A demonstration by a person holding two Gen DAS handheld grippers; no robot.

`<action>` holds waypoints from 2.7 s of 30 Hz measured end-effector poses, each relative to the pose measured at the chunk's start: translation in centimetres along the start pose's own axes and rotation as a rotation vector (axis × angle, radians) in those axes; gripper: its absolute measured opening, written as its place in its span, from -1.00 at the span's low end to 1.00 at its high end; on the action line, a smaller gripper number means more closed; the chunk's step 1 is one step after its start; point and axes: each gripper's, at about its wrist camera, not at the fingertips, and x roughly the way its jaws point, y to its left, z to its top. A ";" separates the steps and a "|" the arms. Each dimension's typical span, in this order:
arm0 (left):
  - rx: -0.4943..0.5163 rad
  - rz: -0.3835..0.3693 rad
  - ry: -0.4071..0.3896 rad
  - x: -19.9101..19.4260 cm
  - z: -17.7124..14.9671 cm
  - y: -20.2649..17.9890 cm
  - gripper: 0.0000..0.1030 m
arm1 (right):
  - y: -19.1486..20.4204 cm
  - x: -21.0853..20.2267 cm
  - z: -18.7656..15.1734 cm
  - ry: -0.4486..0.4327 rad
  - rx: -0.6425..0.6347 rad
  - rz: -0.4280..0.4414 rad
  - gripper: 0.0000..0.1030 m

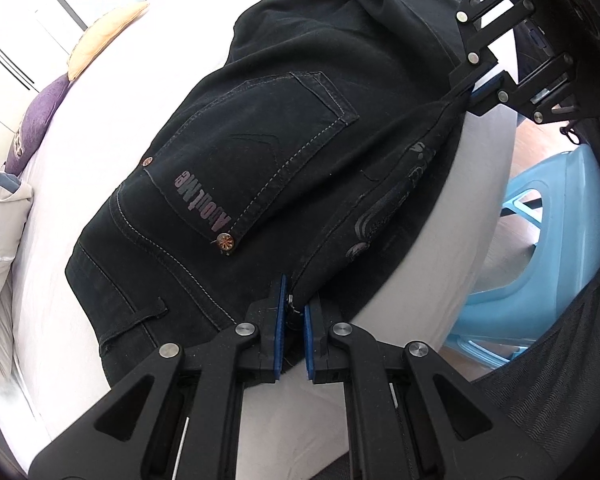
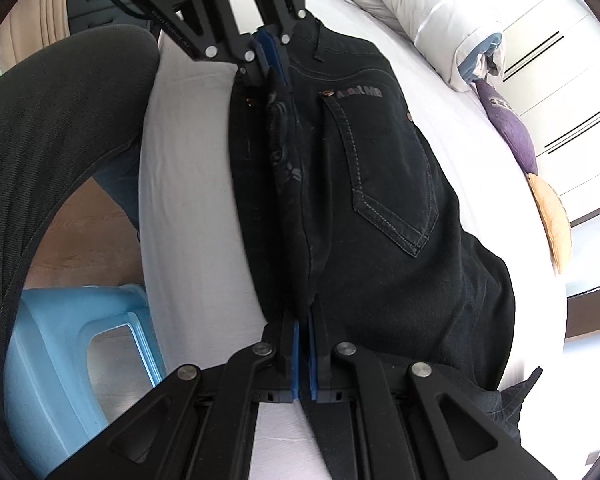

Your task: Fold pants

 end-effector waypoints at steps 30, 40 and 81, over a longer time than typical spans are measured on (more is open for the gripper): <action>-0.299 -0.031 -0.177 -4.4 5.0 4.0 0.52 | -6.7 -3.8 0.2 -0.148 0.479 0.123 -0.15; -0.380 -0.041 -0.031 4.4 7.2 3.2 0.52 | -9.8 1.1 -5.8 -0.014 0.801 0.289 -0.13; -0.524 -0.091 -0.026 9.6 12.7 4.3 0.33 | -39.9 4.8 -24.7 0.060 1.551 0.052 -0.91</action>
